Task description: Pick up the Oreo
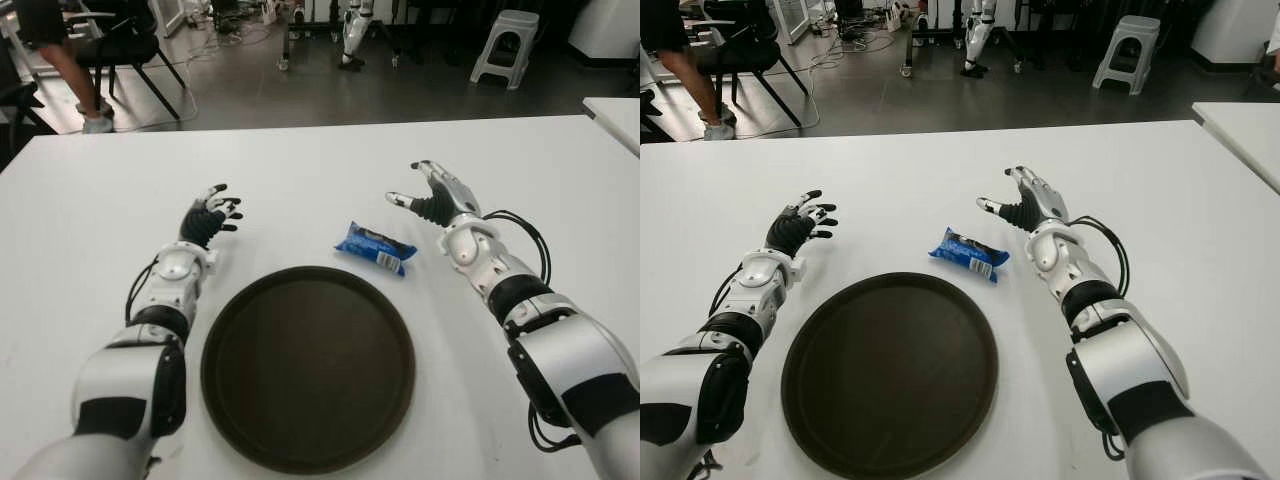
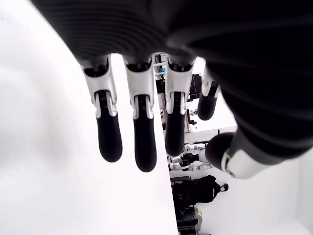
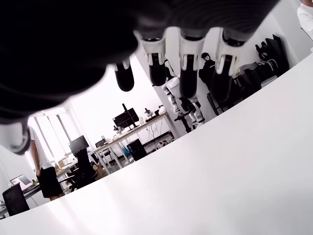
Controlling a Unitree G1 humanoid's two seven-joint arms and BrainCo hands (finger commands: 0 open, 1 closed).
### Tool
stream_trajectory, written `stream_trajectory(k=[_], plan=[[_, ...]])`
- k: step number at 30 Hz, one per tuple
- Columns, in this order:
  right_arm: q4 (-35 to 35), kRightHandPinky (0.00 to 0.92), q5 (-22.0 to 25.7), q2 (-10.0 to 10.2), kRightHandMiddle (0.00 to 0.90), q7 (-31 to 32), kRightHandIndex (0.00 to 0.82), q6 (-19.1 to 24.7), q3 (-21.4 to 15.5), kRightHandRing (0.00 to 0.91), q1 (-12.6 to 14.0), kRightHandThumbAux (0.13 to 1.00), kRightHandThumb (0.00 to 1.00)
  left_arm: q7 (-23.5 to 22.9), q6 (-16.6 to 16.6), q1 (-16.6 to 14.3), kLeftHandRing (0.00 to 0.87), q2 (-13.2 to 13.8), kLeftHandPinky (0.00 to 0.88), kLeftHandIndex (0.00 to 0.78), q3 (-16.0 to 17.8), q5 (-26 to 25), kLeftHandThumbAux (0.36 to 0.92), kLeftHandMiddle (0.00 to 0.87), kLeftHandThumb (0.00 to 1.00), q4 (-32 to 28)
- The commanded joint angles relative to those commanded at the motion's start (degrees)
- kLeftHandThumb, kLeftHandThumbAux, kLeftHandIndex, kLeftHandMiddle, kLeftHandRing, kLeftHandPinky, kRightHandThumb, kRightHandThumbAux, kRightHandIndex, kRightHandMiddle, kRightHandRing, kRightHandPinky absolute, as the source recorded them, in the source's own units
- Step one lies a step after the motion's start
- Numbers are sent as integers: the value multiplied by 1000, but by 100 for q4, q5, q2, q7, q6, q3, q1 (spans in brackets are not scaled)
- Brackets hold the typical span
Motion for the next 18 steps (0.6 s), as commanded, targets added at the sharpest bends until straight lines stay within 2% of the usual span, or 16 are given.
stream_trajectory(k=[5, 10, 13, 15, 18], plan=[[-1, 262, -64, 18, 65, -22, 0, 102, 101, 151, -23, 283, 179, -21, 34, -8, 350, -12, 395, 136, 28, -34, 602, 292, 505, 3], [-26, 150, -141, 39, 23, -65, 0, 169, 203, 53, -35, 265, 161, -17, 52, -14, 344, -30, 393, 137, 52, -60, 619, 288, 521, 5], [-60, 129, -186, 79, 9, -80, 0, 239, 266, 21, -56, 258, 154, 13, 50, -16, 341, -35, 385, 135, 49, -50, 623, 287, 522, 2], [-82, 149, -259, 106, 3, -119, 0, 304, 347, 22, -66, 257, 145, 21, 48, -16, 341, -38, 381, 134, 47, -42, 625, 286, 523, 1], [-157, 208, -419, 181, 52, -195, 0, 449, 512, 86, -78, 278, 141, 25, 32, -14, 344, -44, 382, 140, 40, -31, 623, 287, 521, -2]])
